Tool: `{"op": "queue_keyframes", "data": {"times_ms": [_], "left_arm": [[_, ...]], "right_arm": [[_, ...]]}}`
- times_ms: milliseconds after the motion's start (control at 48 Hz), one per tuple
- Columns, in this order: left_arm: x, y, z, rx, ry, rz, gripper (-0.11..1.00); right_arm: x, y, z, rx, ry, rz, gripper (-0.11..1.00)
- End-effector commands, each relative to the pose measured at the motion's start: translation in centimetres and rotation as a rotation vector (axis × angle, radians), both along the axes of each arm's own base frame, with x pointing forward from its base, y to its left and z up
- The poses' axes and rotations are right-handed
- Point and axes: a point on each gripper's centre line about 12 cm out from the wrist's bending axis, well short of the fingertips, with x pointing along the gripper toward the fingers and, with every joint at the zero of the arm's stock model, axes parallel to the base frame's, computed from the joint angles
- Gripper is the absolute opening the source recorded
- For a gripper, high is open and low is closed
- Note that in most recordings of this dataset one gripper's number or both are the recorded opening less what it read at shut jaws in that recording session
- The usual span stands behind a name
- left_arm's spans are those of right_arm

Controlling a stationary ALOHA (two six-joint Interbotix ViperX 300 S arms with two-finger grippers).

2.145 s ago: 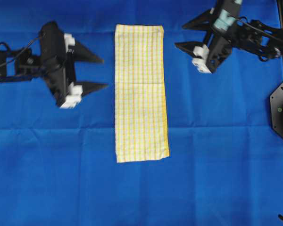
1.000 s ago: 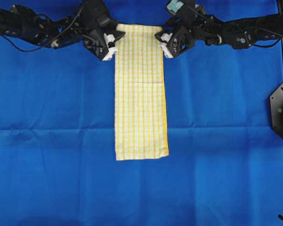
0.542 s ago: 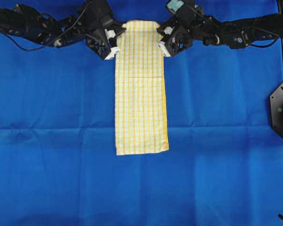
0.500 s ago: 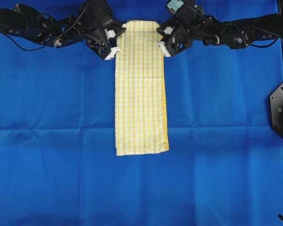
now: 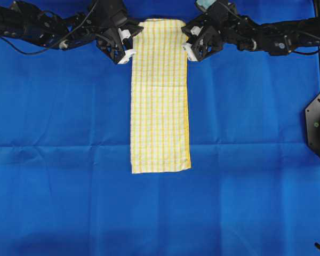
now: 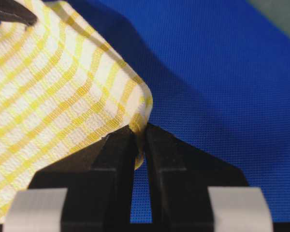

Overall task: Fold the yellow towel.
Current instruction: 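Grasp the top corners of the strip with both grippers, then fold the top end down over the bottom half and release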

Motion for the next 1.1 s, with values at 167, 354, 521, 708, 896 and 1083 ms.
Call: {"op": "queue_keyframes", "data": {"times_ms": [167, 354, 521, 708, 896, 1083], "left_arm": [[0.3, -1.7, 4.9, 0.044, -0.075, -0.044, 0.05], [0.3, -4.2, 5.0, 0.028, -0.074, -0.09, 0.05], [0.1, -7.6, 4.3, -0.008, -0.059, -0.151, 0.05], [-0.2, -11.7, 3.4, -0.066, -0.05, -0.218, 0.05], [-0.5, -15.5, 2.8, -0.12, -0.042, -0.284, 0.05], [-0.2, -19.3, 2.9, -0.165, -0.05, -0.359, 0.05]], "right_arm": [[-0.6, 1.0, 3.1, -0.039, -0.067, 0.012, 0.06], [-0.6, 3.0, 3.5, -0.04, -0.071, 0.059, 0.06], [-0.3, 5.5, 3.4, -0.022, -0.071, 0.11, 0.06], [-0.4, 9.6, 2.8, 0.014, -0.08, 0.168, 0.06], [-0.6, 13.9, 2.4, 0.046, -0.1, 0.227, 0.06], [-0.3, 17.8, 2.3, 0.073, -0.113, 0.3, 0.06]]}}
